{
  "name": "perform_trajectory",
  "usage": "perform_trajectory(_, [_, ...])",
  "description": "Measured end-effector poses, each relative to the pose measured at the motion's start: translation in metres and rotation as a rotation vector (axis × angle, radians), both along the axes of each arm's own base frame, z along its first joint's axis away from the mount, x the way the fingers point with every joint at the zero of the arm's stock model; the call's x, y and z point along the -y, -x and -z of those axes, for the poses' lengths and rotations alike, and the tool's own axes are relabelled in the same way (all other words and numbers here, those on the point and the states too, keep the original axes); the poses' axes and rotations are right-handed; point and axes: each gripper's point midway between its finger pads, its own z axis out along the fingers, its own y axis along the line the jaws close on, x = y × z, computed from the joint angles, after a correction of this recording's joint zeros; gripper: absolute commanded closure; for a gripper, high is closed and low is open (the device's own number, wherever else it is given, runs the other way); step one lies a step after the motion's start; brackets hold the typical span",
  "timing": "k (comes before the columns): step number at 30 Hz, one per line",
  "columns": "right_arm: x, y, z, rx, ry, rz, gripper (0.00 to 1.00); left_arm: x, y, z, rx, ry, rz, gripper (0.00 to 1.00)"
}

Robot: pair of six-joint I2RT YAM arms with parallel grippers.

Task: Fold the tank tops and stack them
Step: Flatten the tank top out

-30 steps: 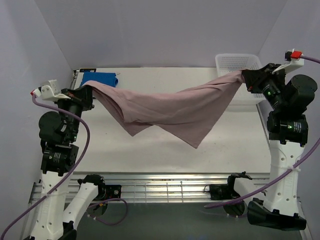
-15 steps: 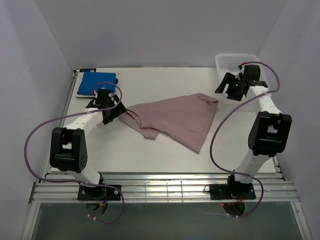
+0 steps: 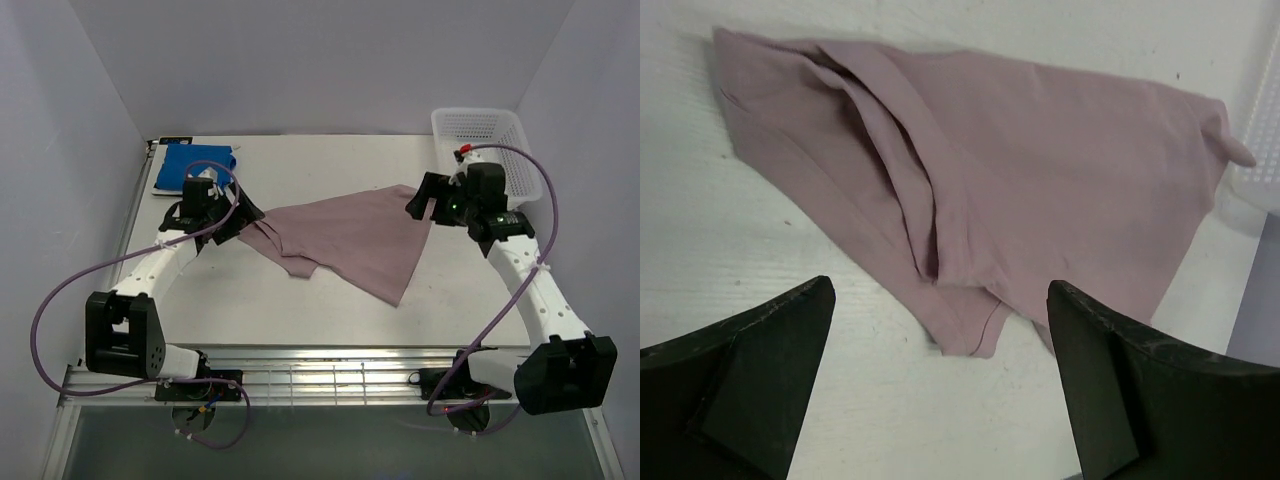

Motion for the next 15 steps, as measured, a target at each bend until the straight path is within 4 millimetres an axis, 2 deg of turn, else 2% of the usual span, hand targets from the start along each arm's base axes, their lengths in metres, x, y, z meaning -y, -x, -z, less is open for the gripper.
perform_trajectory(4, [-0.031,0.05,0.051,-0.114,0.008,-0.082,0.1,0.021,0.022,0.014,-0.043,0.03,0.077,0.02])
perform_trajectory(6, [-0.042,0.081,0.08,-0.192,0.006,-0.119,0.1,0.03,0.029,0.02,-0.063,0.041,0.107,0.02])
perform_trajectory(9, [-0.05,0.114,0.113,-0.291,0.013,-0.152,0.1,0.049,0.033,0.031,-0.095,0.058,0.163,0.02])
perform_trajectory(12, [-0.056,0.134,0.137,-0.371,0.02,-0.169,0.1,0.053,0.033,0.055,-0.166,0.031,0.166,0.02])
perform_trajectory(15, [-0.06,0.149,0.154,-0.432,0.03,-0.173,0.1,0.046,0.022,0.069,-0.211,-0.029,0.12,0.02])
